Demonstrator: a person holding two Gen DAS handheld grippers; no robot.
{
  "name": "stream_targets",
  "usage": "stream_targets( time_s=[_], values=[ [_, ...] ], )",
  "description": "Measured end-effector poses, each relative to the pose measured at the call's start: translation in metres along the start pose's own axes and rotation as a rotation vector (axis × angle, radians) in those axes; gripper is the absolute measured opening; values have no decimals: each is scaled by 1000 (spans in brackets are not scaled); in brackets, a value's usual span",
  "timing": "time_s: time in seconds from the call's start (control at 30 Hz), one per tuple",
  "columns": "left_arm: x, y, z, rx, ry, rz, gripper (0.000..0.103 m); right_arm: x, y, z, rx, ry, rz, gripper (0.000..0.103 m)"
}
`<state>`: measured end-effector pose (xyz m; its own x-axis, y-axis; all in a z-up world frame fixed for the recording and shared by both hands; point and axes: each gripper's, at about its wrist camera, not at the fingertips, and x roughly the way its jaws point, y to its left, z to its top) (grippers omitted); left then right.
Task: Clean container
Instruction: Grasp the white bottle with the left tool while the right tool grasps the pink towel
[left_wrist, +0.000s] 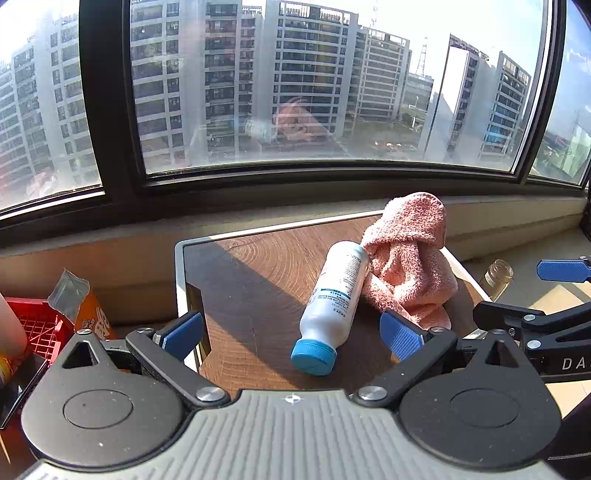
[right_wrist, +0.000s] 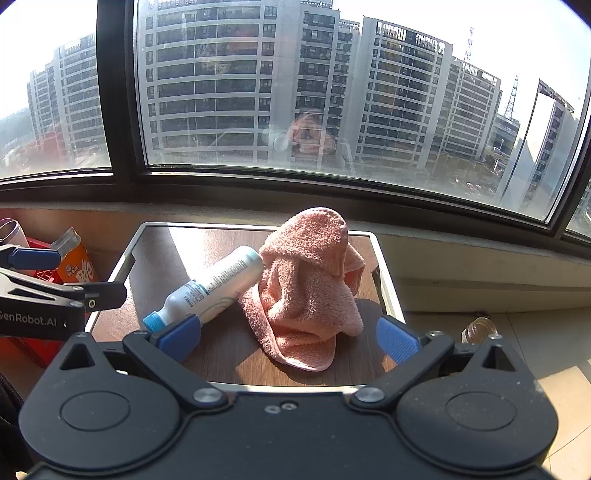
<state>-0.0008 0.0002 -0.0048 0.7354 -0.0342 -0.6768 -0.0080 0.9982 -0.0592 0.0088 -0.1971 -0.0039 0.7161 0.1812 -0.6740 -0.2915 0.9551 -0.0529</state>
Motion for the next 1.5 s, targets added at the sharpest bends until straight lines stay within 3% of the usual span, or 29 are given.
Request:
stream_targets(
  time_s=[0.37, 0.57, 0.9, 1.0, 1.33, 1.5],
  values=[
    [4, -9, 1, 36, 31, 22, 103, 6, 11, 4, -88, 14, -7, 96],
    [16, -13, 9, 48, 57, 36, 102, 21, -3, 29, -123, 40, 52, 93],
    [62, -20, 17, 50, 134, 54, 102, 89, -38, 60, -126, 103, 110, 94],
    [76, -22, 16, 71, 158, 55, 102, 112, -43, 61, -131, 110, 93, 95],
    [118, -31, 17, 148, 208, 11, 102, 186, -61, 61, -1, 222, 171, 97],
    [135, -41, 17, 212, 214, -1, 102, 204, -55, 53, -17, 252, 185, 86]
  ],
)
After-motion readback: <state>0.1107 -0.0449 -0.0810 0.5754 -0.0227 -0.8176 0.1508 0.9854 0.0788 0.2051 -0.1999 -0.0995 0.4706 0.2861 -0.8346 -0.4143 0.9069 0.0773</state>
